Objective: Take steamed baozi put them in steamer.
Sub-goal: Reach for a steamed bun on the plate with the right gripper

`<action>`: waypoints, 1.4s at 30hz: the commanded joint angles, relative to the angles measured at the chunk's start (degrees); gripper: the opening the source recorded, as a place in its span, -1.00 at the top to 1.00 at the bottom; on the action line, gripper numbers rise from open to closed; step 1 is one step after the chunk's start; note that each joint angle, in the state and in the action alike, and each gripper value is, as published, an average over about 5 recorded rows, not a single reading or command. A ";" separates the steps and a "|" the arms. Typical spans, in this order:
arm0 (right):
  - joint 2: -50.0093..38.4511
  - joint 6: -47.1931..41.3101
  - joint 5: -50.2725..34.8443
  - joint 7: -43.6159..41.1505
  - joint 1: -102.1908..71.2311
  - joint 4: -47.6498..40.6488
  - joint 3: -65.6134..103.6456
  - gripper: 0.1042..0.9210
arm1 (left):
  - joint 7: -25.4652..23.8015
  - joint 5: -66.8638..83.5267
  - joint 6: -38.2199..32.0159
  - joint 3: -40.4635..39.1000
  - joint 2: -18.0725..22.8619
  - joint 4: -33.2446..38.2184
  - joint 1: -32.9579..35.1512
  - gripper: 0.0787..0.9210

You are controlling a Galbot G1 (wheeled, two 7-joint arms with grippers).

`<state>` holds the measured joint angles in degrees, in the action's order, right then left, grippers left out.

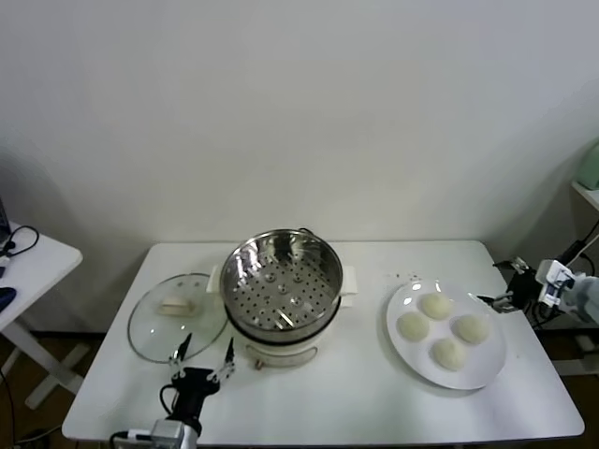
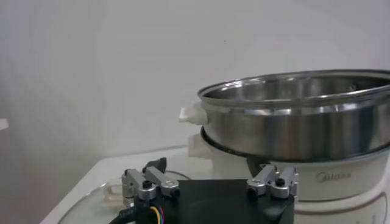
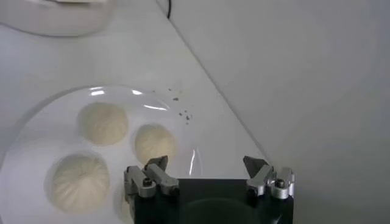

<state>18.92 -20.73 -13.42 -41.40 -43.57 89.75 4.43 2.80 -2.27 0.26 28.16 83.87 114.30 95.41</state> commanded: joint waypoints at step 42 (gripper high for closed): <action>26.98 16.44 12.27 -20.57 48.00 -39.22 -59.91 -0.76 | -0.16 -0.63 -0.21 2.93 2.46 -1.53 0.32 -0.77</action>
<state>44.30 -4.66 -2.18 -61.40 5.49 52.34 -55.46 2.67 -2.94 0.07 31.01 86.42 112.85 95.73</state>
